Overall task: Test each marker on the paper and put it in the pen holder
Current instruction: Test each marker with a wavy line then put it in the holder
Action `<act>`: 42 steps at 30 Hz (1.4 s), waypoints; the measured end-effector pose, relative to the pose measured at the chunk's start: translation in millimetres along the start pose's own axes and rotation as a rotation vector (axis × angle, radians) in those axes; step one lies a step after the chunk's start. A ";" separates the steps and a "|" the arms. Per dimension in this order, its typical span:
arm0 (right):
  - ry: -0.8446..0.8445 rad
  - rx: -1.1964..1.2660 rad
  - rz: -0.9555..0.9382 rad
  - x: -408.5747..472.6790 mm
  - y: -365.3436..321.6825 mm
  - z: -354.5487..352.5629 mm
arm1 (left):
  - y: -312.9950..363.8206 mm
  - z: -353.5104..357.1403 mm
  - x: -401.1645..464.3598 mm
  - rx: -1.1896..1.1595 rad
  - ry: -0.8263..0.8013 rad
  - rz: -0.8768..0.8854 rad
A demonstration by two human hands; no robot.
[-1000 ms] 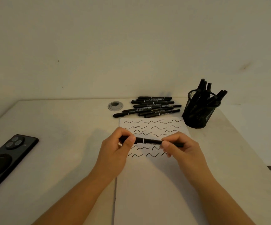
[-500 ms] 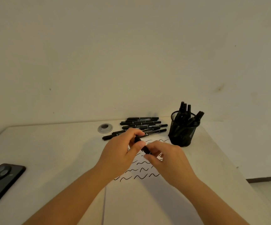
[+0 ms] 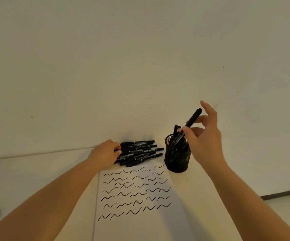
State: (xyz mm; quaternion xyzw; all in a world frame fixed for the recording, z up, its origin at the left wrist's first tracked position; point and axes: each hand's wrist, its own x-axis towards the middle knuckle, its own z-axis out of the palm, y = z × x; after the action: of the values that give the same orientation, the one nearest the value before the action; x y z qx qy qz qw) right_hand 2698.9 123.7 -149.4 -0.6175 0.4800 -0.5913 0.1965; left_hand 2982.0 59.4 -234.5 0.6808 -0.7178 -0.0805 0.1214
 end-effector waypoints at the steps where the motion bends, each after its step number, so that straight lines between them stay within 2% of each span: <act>1: 0.033 0.001 -0.021 2.1 1.5 -1.0 | -2.0 1.8 3.5 0.018 -0.014 -0.012; 9: 0.132 -0.061 -0.054 -1.4 24.0 6.4 | -4.9 14.6 15.8 0.017 -0.079 -0.036; 17: -0.021 -0.236 -0.051 -7.0 42.3 20.6 | -3.4 15.2 21.3 -0.076 -0.105 -0.093; 22: -0.006 -0.454 -0.215 -9.4 47.8 27.1 | -4.8 16.3 21.0 -0.064 -0.143 -0.075; 26: -0.053 -0.521 -0.212 -12.9 54.9 28.8 | -6.4 16.5 21.4 -0.071 -0.139 -0.081; 33: -0.089 -0.584 -0.216 -16.8 57.5 28.2 | -13.7 12.7 12.2 -0.098 -0.007 -0.089; 36: 0.001 -0.663 -0.285 -19.2 48.7 26.6 | -14.8 5.7 -0.4 -0.093 0.104 -0.065; 39: 0.102 -0.580 -0.286 -34.8 30.0 29.4 | -4.5 -3.7 -23.4 -0.231 0.153 -0.009; 40: 0.074 -0.520 -0.253 -43.1 22.6 32.5 | 1.4 -7.0 -34.2 -0.293 0.160 0.004; 42: -0.149 -0.315 -0.025 -60.9 8.5 41.6 | 14.0 -11.8 -59.7 -0.407 0.156 0.037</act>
State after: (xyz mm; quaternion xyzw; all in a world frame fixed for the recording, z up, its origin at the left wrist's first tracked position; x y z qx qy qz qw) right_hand 2743.8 156.5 -198.6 -0.6887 0.5431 -0.4637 0.1252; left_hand 2974.5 120.3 -223.1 0.6331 -0.6877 -0.1687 0.3128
